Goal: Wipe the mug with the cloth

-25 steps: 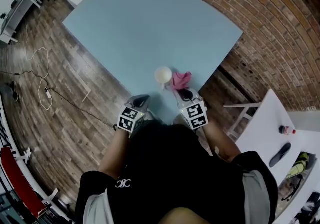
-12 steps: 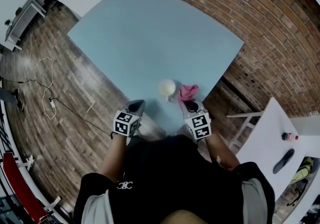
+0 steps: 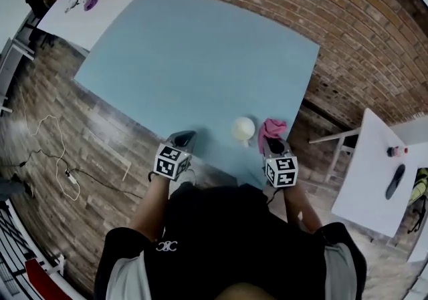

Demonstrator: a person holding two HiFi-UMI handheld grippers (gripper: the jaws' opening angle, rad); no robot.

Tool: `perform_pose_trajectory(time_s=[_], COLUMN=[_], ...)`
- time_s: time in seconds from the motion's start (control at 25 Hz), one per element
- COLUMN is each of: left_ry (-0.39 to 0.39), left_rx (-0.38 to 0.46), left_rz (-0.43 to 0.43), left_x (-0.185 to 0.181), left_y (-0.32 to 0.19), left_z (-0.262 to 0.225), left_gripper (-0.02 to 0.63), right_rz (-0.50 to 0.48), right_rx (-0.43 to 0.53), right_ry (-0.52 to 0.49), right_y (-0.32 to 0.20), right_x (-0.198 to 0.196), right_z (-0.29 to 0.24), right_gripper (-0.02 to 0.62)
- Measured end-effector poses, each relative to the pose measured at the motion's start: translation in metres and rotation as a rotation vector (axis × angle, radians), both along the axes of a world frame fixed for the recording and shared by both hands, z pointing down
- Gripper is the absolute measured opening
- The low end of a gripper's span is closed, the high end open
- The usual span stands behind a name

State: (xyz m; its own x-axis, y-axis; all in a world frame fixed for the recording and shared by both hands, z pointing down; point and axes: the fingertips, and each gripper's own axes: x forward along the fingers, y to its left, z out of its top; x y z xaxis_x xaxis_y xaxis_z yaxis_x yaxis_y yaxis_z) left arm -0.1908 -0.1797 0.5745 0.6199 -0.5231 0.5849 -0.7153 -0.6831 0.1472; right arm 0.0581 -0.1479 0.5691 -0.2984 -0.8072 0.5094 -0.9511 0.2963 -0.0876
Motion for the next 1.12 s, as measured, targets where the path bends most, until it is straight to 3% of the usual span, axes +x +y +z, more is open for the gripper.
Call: perform_pose_trajectory(time_s=[0.24, 0.48, 0.6, 0.88, 1.12], left_ry=[0.009, 0.068, 0.061, 0.043, 0.037], left_rx=[-0.008, -0.036, -0.047, -0.026, -0.046], left_rz=[0.114, 0.170, 0.251, 0.367, 0.344], left_x=[-0.070, -0.099, -0.096, -0.085, -0.102], left_y=[-0.056, -0.063, -0.058, -0.034, -0.035], left_z=[0.004, 0.014, 0.021, 0.023, 0.028], left_gripper=[0.002, 0.002, 0.002, 0.002, 0.002], right_rz=[0.371, 0.512, 0.601, 0.609, 0.612], right_rx=[-0.015, -0.008, 0.015, -0.019, -0.039], right_ry=[-0.037, 0.039, 0.005, -0.010, -0.037], right_y=[0.026, 0.069, 0.080, 0.107, 0.105], right_x=[-0.016, -0.055, -0.074, -0.096, -0.119], right_z=[-0.003, -0.011, -0.017, -0.016, -0.010], right_gripper=[0.037, 0.037, 0.037, 0.035, 0.035])
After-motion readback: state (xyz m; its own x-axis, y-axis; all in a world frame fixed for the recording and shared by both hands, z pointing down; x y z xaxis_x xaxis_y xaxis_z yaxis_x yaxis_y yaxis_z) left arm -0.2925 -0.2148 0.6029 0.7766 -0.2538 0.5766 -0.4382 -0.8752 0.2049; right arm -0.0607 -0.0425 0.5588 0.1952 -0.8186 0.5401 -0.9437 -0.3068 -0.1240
